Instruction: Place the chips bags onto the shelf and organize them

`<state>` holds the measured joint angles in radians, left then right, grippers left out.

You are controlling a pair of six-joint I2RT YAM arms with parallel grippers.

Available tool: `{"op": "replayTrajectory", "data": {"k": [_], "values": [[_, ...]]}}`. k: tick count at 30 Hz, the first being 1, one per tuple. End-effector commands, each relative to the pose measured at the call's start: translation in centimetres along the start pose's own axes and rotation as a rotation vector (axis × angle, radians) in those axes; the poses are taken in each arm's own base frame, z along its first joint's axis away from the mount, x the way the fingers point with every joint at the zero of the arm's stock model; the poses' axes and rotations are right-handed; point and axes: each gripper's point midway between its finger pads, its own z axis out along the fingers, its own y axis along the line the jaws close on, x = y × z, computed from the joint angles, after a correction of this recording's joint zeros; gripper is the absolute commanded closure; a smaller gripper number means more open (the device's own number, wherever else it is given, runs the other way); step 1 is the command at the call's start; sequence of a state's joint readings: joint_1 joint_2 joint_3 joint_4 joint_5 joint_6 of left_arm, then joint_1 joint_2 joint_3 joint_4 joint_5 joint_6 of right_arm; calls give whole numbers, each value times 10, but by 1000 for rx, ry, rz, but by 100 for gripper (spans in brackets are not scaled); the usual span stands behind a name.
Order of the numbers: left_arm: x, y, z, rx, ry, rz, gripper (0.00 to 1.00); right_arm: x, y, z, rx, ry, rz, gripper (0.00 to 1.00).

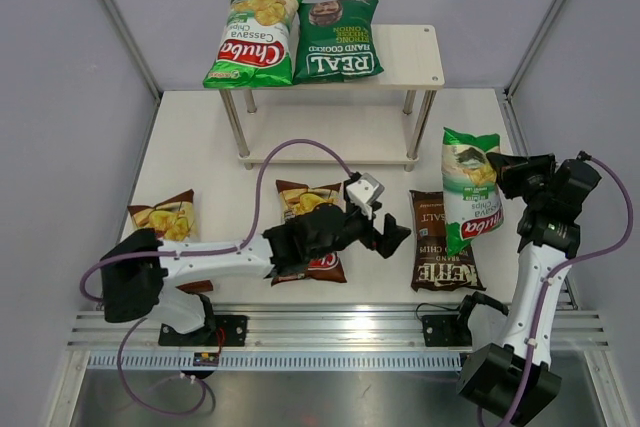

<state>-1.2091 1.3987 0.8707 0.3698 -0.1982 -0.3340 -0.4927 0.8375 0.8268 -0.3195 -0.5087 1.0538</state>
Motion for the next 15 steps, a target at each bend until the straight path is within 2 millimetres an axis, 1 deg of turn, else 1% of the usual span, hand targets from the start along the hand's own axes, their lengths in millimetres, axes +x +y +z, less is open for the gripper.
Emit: {"op": "replayTrajectory", "data": {"k": [1,2,4,5,6,7,9,10,12,13,14,15], "values": [[-52,-46,21,137,-188,25,1,7,32,-11,-130,31,53,100],[-48,-48,28,134,-187,35,1,5,35,-15,-141,14,61,100],[-45,-44,31,120,-206,28,1,3,39,-19,-136,-3,64,100],[-51,-46,31,133,-240,30,1,4,42,-20,-141,6,58,100],[-44,-50,34,160,-227,43,1,4,47,-21,-151,15,56,100],[-43,-53,36,176,-225,54,1,5,49,-20,-153,29,55,100],[-35,-61,43,214,-188,105,1,8,55,-19,-185,63,73,100],[-29,-62,46,221,-172,119,1,9,56,-19,-186,70,81,100],[-22,-61,50,221,-152,157,1,12,61,-22,-205,91,97,100],[-17,-57,53,205,-143,164,1,14,62,-24,-212,95,111,100],[-17,-52,55,176,-150,172,1,14,67,-30,-228,87,137,100],[-14,-52,57,167,-152,178,1,15,67,-32,-232,85,148,100]]}}
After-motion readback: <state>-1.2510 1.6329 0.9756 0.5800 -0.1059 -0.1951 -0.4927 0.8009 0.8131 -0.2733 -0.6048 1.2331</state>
